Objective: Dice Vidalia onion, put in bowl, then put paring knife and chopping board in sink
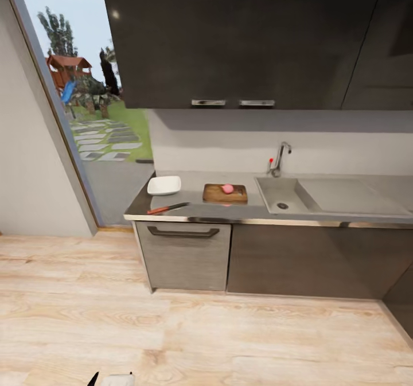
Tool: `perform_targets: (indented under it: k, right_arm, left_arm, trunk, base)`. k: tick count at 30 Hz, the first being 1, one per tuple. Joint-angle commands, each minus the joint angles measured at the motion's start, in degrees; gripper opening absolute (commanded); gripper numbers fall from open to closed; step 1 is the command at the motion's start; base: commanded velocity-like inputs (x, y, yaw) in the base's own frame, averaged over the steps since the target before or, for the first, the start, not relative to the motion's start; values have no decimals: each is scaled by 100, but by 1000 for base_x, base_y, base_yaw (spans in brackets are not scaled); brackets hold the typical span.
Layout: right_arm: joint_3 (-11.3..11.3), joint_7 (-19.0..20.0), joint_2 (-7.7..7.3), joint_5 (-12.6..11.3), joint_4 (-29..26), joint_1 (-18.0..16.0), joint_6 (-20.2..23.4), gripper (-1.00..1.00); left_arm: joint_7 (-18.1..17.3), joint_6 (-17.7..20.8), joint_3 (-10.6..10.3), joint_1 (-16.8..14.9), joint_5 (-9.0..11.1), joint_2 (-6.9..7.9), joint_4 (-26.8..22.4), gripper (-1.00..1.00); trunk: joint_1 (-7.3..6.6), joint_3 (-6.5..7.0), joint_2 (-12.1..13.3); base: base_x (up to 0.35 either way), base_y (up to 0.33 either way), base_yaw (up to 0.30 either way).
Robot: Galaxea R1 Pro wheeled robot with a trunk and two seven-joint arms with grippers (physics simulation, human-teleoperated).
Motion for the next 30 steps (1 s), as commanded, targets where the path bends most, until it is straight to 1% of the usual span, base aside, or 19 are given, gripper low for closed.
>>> perform_targets:
  k: [1,18,22,30]
  right_arm:
    - [3,47,-2,-61,3,-5,-16,100]
    - [8,47,-2,-61,3,-1,-15,100]
    - [8,47,-2,-61,3,-4,-16,100]
    - [8,47,-1,-61,3,-2,-16,100]
  left_arm:
    - [22,-18,-47,-7,20,-1,14,100]
    - [22,-20,-32,-7,24,36,14,100]
    - [22,-20,-32,-5,24,37,14,100]
    - [38,-7,-32,-5,24,30,14,100]
  trunk:
    - [6,-12,-12]
    - [6,-12,-12]
    - [6,-12,-12]
    - [6,-12,-12]
  base:
    - [231,206,0]
    - [234,203,0]
    - [91,62,0]
    - [8,6,0]
